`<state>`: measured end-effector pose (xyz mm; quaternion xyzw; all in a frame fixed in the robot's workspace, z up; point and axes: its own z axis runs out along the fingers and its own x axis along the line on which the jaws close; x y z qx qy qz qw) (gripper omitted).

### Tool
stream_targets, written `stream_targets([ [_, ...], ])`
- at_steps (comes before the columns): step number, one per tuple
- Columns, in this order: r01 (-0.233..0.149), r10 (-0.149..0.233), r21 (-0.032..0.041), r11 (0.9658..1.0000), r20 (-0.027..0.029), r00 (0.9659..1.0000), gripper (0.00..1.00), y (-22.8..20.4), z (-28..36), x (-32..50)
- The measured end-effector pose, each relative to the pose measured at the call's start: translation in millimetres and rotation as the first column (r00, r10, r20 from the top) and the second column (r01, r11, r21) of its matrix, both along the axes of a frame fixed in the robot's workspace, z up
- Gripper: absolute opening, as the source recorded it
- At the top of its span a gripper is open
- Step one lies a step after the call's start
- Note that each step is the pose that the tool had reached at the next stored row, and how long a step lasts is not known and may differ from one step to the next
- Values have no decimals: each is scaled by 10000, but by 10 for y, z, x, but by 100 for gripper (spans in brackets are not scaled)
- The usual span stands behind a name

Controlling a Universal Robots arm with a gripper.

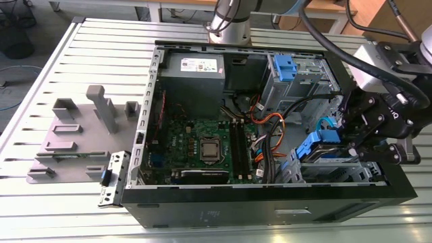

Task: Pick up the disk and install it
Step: 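Insert the disk into the insertion slot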

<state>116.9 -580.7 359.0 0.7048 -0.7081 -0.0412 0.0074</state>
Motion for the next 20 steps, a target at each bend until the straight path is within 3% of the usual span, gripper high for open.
stream_targets([
  [5,0,0,-17,10000,1,10000,35,0,-73,0],
  [11,-3,3,-21,10000,6,10000,35,0,-75,2],
  [13,-3,3,-16,10000,1,10000,42,-1,-77,2],
  [15,-1,1,-22,10000,0,10000,42,0,-74,0],
  [16,-1,1,-23,10000,1,10000,48,0,-74,1],
  [20,-1,1,-25,10000,1,10000,48,0,-73,0],
])
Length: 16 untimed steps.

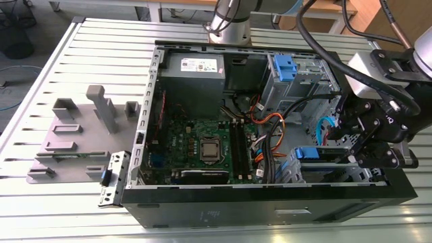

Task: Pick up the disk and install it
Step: 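Insert the disk into the insertion slot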

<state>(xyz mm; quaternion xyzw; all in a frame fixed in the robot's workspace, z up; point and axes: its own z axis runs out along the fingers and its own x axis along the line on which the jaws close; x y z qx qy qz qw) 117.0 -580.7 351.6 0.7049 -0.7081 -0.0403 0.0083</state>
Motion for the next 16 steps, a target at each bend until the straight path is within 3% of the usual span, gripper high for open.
stream_targets([
  [2,1,-1,0,10000,13,10000,48,1,-1,-2],
  [6,-1,1,5,10000,201,9998,48,5,-15,-20],
  [8,-1,1,4,10000,250,9997,48,9,-18,-20],
  [16,-1,1,6,10000,326,9995,48,99,-27,-20],
])
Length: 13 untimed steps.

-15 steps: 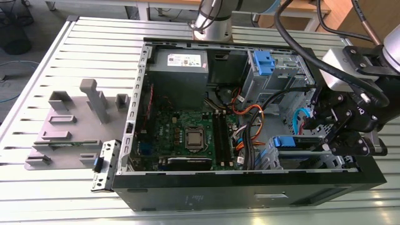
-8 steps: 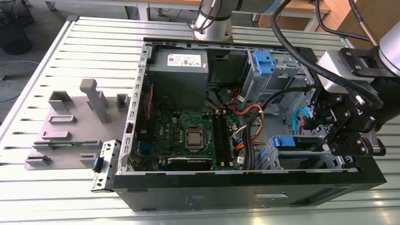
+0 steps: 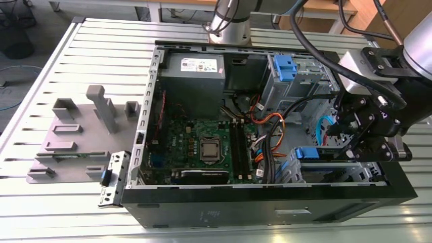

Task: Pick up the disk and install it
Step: 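Insert the disk into the insertion slot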

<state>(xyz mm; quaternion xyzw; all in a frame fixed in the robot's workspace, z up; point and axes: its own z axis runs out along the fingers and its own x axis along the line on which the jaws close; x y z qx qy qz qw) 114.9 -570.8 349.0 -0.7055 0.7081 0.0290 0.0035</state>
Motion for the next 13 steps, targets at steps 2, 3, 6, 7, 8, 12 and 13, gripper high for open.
stream_targets([
  [2,0,0,-1,10000,1,10000,48,0,0,0],
  [3,0,0,-1,10000,1,10000,48,0,0,0],
  [6,0,0,-5,10000,1,10000,48,1,3,0],
  [7,0,0,-9,10000,0,10000,48,1,7,0],
  [8,0,0,-11,10000,1,10000,48,1,12,0],
  [12,0,0,-12,10000,0,10000,48,1,19,0],
  [13,0,0,-15,10000,1,10000,48,1,22,0],
])
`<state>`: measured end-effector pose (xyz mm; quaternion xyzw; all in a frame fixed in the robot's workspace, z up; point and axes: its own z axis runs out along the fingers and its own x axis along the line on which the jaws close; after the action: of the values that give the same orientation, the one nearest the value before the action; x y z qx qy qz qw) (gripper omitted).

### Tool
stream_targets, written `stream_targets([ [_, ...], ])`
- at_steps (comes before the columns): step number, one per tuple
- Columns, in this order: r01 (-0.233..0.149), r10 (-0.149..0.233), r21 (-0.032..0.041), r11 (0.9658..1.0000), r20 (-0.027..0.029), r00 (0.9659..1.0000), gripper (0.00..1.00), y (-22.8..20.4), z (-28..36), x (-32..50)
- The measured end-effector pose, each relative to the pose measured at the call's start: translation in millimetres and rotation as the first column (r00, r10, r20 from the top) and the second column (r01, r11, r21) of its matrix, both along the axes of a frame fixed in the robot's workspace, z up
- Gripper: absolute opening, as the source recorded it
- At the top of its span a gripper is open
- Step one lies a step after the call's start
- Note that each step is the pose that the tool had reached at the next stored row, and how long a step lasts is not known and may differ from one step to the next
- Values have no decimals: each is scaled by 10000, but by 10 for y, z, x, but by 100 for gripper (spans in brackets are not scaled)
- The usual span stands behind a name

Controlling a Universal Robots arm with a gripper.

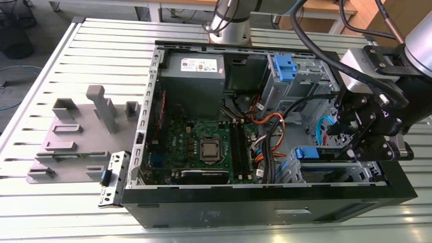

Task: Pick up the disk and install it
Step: 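Insert the first disk wire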

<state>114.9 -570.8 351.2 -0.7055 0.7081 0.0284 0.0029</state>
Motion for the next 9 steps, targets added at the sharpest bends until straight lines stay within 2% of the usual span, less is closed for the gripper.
stream_targets([
  [9,0,0,0,10000,0,10000,48,0,2,0],
])
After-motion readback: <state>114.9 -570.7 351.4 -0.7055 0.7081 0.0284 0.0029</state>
